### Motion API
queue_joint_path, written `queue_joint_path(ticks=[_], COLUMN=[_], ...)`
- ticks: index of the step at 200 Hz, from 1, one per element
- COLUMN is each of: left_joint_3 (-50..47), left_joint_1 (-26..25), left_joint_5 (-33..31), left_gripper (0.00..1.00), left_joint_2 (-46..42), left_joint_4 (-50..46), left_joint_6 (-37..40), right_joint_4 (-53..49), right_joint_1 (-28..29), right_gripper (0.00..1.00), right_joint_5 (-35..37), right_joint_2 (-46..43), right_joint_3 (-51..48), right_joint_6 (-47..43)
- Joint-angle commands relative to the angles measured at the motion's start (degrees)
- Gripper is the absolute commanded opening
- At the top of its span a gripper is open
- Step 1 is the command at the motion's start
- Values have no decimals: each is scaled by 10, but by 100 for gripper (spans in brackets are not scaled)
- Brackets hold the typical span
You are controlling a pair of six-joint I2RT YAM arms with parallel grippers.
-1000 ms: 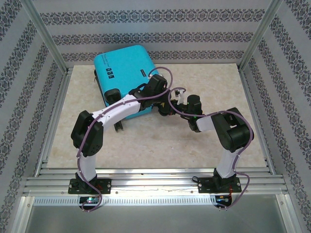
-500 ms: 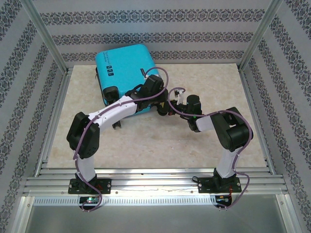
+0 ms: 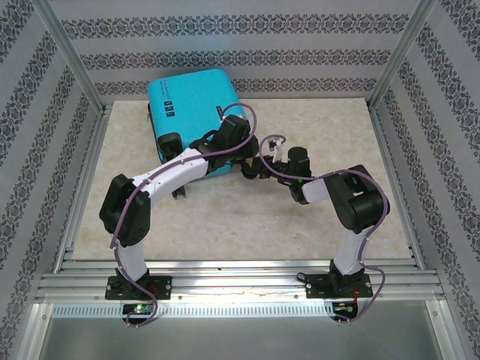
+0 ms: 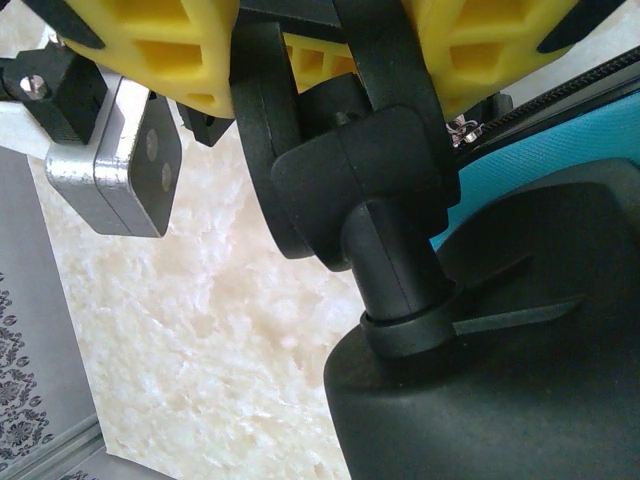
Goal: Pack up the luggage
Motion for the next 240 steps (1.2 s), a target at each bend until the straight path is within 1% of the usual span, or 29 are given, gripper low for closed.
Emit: queue_joint_path(ticks=[1, 12, 81, 114, 154, 184, 240], left_joint_3=[25, 30, 41, 50, 53, 56, 57], left_joint_1=[12, 12, 13, 13, 13, 13, 13], left_joint_5=[3, 4, 20, 26, 39, 49, 57], left_gripper=[10, 10, 10, 10, 10, 10, 10], left_joint_2=[-28, -27, -28, -25, -24, -25, -26], left_joint_4=[80, 79, 88, 89, 93, 98, 101], left_joint_6=[39, 40, 34, 31, 24, 19, 17], right_joint_4=[9, 11, 34, 37, 52, 87, 125], right_joint_1=[-4, -4, 7, 7, 7, 0, -14], right_gripper=[14, 18, 31, 36, 47, 50, 51], right_joint_5=[-12, -11, 11, -18, -38, -73, -120], right_joint_2=[13, 16, 30, 53, 76, 100, 127], right_joint_3=[1, 1, -1, 26, 48, 66, 94], right_joint_6=[10, 13, 23, 33, 46, 83, 138])
